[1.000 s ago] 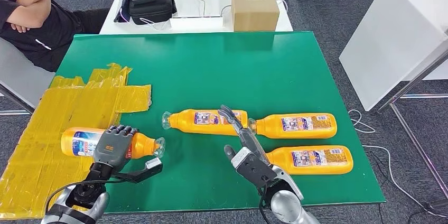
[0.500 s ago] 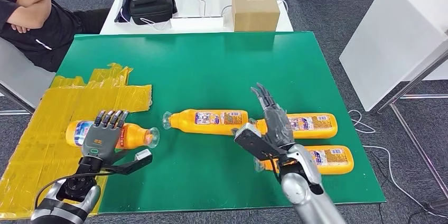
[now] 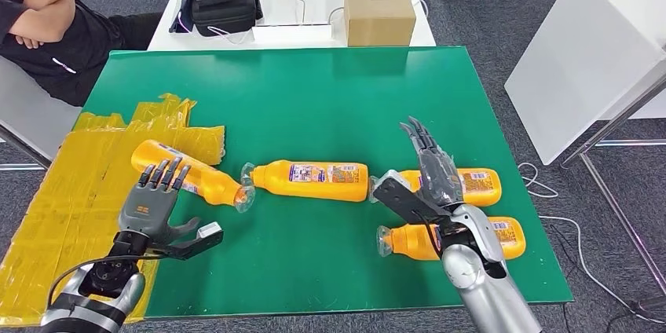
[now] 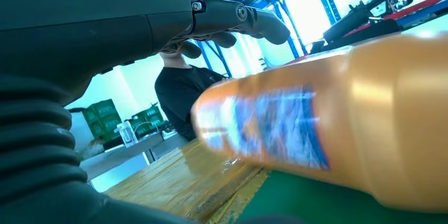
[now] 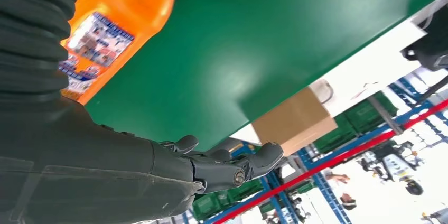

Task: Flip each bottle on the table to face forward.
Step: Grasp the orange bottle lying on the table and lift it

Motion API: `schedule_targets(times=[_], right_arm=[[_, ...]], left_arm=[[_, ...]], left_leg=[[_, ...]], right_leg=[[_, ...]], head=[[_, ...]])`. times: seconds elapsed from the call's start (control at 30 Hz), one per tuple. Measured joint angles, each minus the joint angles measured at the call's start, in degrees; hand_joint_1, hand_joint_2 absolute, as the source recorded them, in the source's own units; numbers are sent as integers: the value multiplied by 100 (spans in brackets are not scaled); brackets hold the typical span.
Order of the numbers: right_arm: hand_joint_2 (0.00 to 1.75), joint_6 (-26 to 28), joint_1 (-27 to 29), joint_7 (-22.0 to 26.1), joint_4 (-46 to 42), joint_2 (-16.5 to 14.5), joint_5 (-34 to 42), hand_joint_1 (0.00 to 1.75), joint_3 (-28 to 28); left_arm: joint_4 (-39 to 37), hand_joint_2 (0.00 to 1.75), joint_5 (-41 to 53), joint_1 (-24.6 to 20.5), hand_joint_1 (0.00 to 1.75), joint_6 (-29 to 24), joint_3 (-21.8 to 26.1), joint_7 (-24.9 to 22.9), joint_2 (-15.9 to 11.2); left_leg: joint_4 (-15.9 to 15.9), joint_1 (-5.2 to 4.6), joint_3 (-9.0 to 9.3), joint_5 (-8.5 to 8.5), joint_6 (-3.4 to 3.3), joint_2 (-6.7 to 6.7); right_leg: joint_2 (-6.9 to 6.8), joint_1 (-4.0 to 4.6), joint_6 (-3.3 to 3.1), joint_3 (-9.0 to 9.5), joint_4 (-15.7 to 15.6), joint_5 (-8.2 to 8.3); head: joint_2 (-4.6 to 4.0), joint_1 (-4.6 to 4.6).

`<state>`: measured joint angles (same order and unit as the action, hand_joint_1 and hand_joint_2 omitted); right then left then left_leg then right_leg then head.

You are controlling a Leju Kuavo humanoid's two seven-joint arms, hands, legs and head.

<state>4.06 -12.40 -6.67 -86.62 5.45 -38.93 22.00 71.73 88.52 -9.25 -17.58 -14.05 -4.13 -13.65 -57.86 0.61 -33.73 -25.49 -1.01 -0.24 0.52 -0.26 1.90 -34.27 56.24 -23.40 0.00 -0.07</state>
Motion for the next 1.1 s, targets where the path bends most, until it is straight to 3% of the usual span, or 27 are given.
schedule_targets(times=[0.1,0.17,0.3,0.4,0.5,0.67,0.93,1.1], right_arm=[[175,-14,-3,-9,0,32,-10,0,-27],[175,-127,-64,-32,37,73,-11,0,-39],[175,-445,-365,-26,451,118,125,0,-29],[175,-502,-368,-46,595,123,97,0,-19],[175,-581,-410,-97,859,103,30,0,26],[175,-596,-548,-121,1233,46,-15,0,117],[175,-656,-877,-101,1758,-185,27,0,420],[175,-650,-1020,-96,1976,-351,63,0,595]], left_arm=[[0,0,-16,1,0,10,2,19,-4],[9,0,-583,2,0,253,22,411,-14],[736,0,-4763,272,0,1806,417,2020,98],[1457,0,-6687,530,0,2254,732,2154,551],[2118,0,-7891,769,0,2322,875,2151,1083],[2676,0,-8276,977,0,2231,902,2164,1538],[2918,0,-9488,1305,0,2150,850,2354,2181],[2918,0,-9571,1425,0,2033,748,2410,2402]], left_leg=[[0,0,0,0,0,0],[1,0,0,1,0,0],[0,0,1,3,0,-2],[0,-1,-2,-2,-1,-3],[0,-4,-4,-7,-5,-3],[0,-11,-2,-8,-7,-3],[0,-6,4,-7,-6,0],[0,-7,1,-7,-6,-6]], right_leg=[[0,1,0,0,0,0],[0,1,0,1,0,0],[-1,1,0,2,1,0],[-1,-3,1,2,0,-1],[-1,-10,2,2,-3,-1],[-1,-13,2,3,-4,-1],[3,-9,1,3,0,-1],[-2,-6,2,3,-1,-1]], head=[[0,-2],[0,-2],[0,-3],[0,-2],[0,-1],[0,-3],[0,-4],[0,-4]])
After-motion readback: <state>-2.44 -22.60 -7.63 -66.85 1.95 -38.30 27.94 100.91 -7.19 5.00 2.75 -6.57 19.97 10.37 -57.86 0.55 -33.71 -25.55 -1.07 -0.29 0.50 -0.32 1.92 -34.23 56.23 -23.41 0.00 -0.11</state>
